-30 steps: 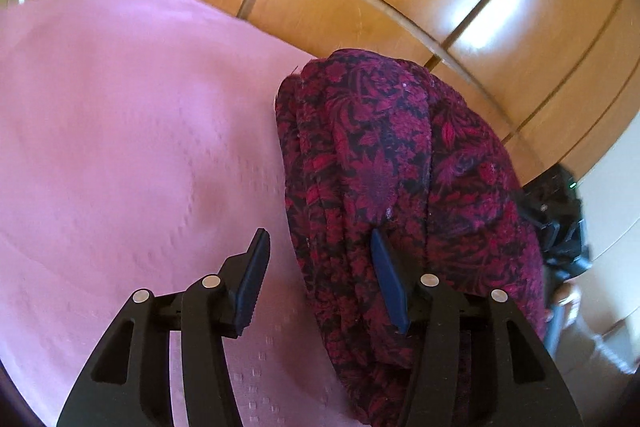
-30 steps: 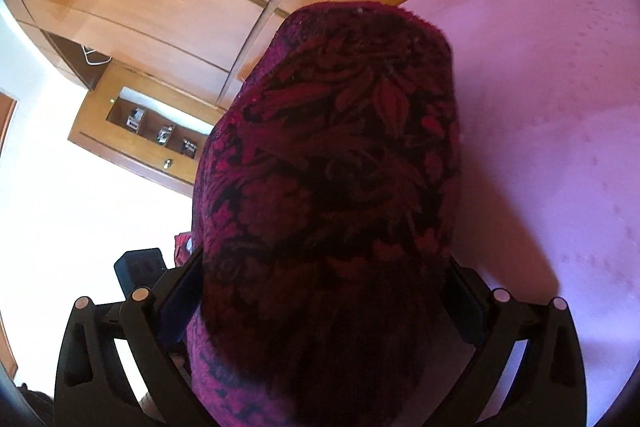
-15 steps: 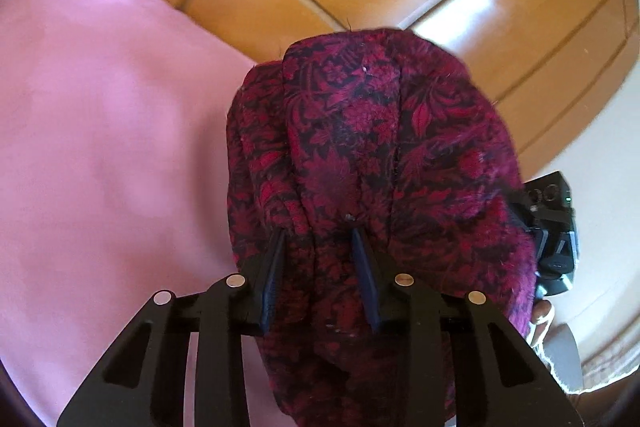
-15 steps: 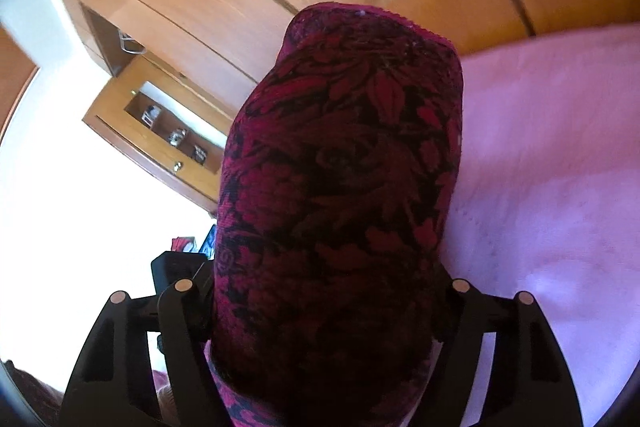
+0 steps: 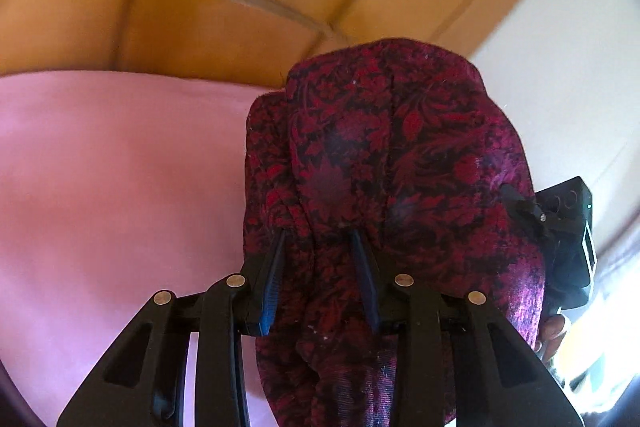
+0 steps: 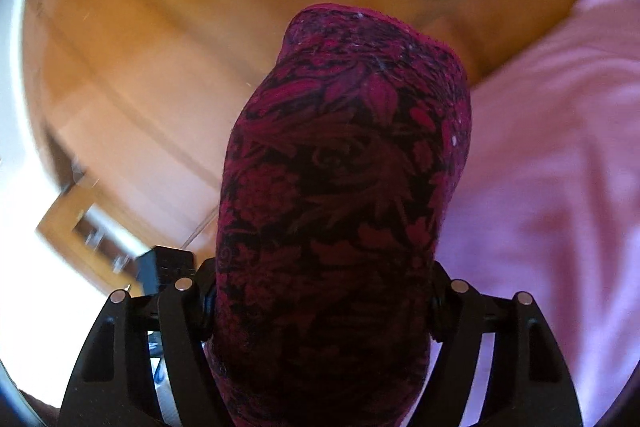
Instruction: Fold small clothes
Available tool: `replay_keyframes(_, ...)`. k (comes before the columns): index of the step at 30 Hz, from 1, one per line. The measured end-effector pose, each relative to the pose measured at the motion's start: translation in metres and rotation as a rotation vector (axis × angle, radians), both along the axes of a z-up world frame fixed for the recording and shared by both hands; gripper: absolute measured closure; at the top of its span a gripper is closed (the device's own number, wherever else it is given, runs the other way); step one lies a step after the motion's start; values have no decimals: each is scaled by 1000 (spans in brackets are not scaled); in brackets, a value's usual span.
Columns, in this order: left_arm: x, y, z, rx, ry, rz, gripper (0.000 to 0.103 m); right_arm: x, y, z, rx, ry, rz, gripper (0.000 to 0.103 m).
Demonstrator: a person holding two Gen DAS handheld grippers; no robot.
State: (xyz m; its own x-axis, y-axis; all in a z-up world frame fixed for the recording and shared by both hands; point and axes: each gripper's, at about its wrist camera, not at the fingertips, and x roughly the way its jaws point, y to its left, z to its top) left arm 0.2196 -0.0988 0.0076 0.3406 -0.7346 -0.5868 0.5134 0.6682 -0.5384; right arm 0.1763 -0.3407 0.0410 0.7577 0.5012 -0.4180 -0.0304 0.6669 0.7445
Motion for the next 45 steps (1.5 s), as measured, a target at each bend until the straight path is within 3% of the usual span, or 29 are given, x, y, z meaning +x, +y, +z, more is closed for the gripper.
replay_keyframes(4, 5, -57, -26, 172, 16, -49, 74, -33, -36, -34, -7, 96, -114, 31)
replay_keyframes(7, 10, -57, -37, 179, 28, -27, 74, -50, -38, -58, -25, 159, -141, 27)
replay_keyframes(10, 9, -57, -29, 204, 10, 5, 74, -58, -37, -53, -53, 188, -197, 14)
replay_keyframes(13, -2, -66, -22, 254, -44, 24, 74, -72, -37, -26, -161, 167, -275, 15)
replay_keyframes(15, -4, -68, -19, 266, -56, 37, 74, -80, -35, -2, -246, 133, -315, 25)
replay_keyframes(17, -10, -71, -21, 281, -73, 54, 74, -86, -29, 17, -319, 115, -316, 41)
replay_keyframes(19, -23, -71, -19, 304, -100, 73, 76, -70, -10, 30, -392, 107, -283, 51)
replay_keyframes(22, -28, -69, -17, 328, -108, 90, 76, -51, 17, 27, -483, 148, -244, 53)
replay_keyframes(24, -33, -70, -16, 352, -115, 94, 76, -29, 28, 9, -553, 225, -226, 53)
replay_keyframes(28, -21, -80, -20, 411, -116, 93, 76, 0, 26, -14, -625, 304, -218, 51)
replay_keyframes(30, -21, -77, -21, 404, -91, 104, 76, 7, 23, -17, -656, 313, -199, 50)
replay_keyframes(34, -45, -72, -27, 417, -126, 107, 76, -7, 25, -24, -709, 281, -176, 50)
replay_keyframes(40, -41, -67, -27, 383, -102, 151, 76, -21, 37, -32, -759, 230, -257, 49)
replay_keyframes(43, -43, -59, -22, 381, -113, 182, 62, -21, 37, -28, -758, 238, -265, 49)
replay_keyframes(45, -44, -58, -20, 373, -110, 186, 61, -24, 35, -25, -754, 243, -277, 47)
